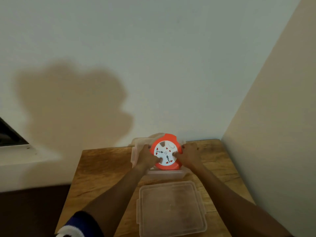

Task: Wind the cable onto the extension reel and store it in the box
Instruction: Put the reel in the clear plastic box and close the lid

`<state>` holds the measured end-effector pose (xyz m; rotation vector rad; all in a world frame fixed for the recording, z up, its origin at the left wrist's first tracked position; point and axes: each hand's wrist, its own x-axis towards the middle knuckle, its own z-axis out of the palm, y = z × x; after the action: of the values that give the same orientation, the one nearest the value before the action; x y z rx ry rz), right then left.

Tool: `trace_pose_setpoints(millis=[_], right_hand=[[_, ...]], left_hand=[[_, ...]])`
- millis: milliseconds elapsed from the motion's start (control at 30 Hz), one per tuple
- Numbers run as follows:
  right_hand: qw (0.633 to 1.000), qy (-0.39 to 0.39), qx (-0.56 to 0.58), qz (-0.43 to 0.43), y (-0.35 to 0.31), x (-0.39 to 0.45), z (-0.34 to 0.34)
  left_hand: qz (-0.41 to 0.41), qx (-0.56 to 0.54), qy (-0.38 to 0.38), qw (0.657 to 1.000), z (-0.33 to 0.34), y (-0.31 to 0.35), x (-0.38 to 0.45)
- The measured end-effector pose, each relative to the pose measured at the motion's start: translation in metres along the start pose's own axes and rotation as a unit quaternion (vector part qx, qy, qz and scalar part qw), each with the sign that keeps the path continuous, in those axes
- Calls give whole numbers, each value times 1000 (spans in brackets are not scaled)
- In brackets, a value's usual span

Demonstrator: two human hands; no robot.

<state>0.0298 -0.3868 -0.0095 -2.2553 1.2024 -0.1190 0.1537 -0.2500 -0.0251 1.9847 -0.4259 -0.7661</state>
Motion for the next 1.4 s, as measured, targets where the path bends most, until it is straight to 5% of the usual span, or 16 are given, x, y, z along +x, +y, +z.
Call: trace_pose_setpoints(millis=[133,533,667,900,1100,1233,1400], right_hand=[[995,25,-99,-7,5,-3,22],[991,14,-135,-20,5,-6,37],[991,36,-102,-76,16,-1,38],[983,151,98,-28,69,-60,23],[992,-64,60,94,132,-120,18],[988,-101,81,88,120,-137,18],[985,-89,101,111,111,-145,-1]], left_hand=[[-35,29,-13,999,0,-11,4],[-63,129,-35,989,0,-23,13],[29,224,-4,974,1,-20,3],[199,171,79,962,-45,-34,-71],[-73,173,14,982,-49,-112,-123],[-104,173,-43,979,-36,-116,-131],[-131,134,-4,982,-35,-99,-135]])
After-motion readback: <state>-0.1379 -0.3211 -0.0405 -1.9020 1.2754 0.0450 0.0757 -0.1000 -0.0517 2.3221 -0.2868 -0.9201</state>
